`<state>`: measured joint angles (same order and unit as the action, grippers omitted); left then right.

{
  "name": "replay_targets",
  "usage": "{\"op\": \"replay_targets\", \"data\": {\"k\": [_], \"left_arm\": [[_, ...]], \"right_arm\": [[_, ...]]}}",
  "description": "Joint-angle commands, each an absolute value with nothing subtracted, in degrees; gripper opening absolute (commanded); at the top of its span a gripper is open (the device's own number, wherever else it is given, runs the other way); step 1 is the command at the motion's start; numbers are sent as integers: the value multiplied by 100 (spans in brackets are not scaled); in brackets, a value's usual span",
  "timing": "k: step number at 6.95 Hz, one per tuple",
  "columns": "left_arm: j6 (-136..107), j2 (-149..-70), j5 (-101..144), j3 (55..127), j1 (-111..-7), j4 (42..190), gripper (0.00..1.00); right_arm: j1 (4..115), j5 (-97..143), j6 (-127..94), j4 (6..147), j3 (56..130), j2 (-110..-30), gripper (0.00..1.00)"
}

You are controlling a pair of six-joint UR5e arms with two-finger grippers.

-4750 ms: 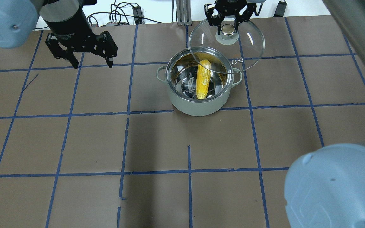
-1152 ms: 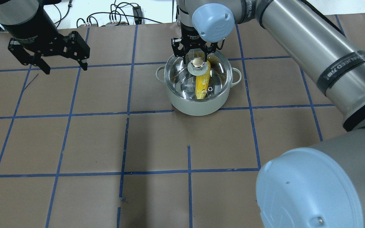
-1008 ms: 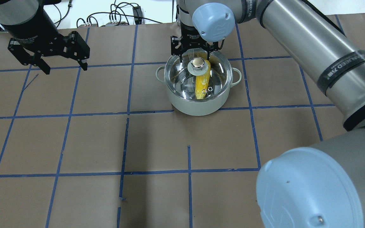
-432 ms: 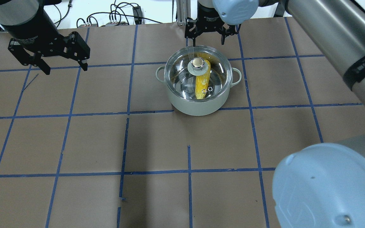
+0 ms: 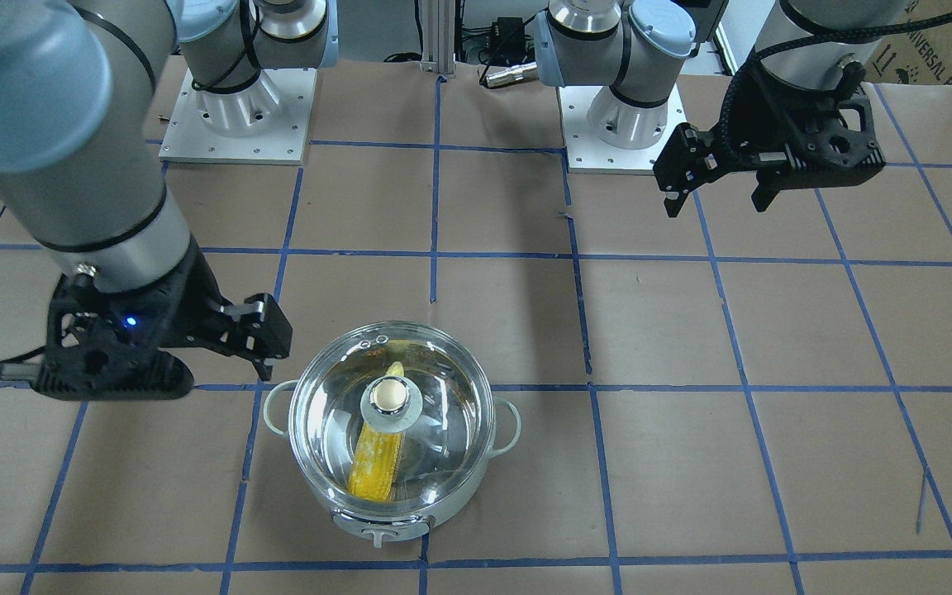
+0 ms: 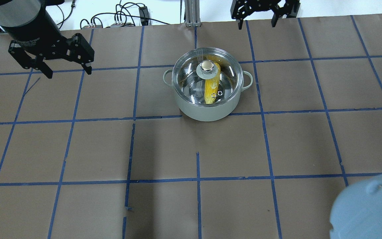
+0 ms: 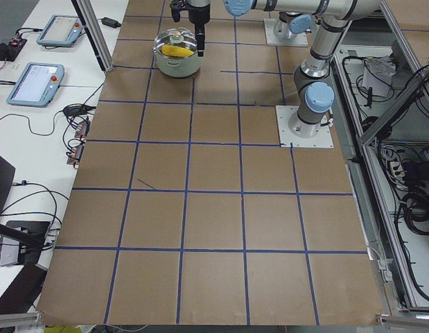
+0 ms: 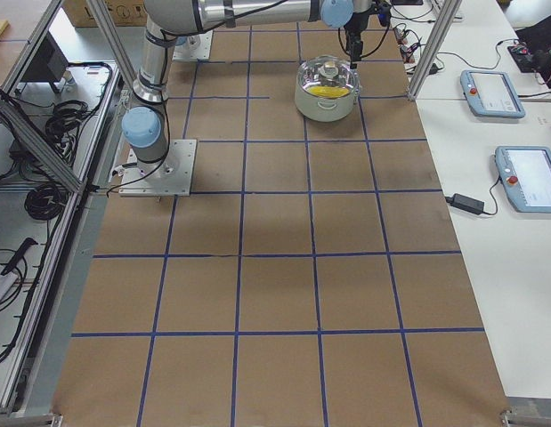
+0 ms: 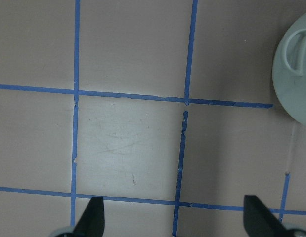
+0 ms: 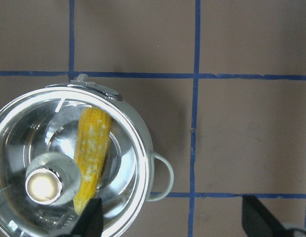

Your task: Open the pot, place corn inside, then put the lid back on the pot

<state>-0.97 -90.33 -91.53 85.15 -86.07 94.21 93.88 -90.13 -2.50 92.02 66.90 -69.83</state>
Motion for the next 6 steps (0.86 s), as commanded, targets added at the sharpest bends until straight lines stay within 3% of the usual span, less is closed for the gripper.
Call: {"op": "replay_targets", "data": {"k": [1,3,6], "left_arm": [[-97,-9070,-9149,8517,-8613,9422,100],[-105,-9088,-9158,8499,-8631,9413,100],[-105,-9070,-9158,8517,-8631,9413,100]], "right_arm": [[9080,-8896,-88,8930,7667,-7985,100],[9070,-8824,-114,8703,8322,-8777,100],[9079,-8842,-158,8192,8376,-8938,100]]}}
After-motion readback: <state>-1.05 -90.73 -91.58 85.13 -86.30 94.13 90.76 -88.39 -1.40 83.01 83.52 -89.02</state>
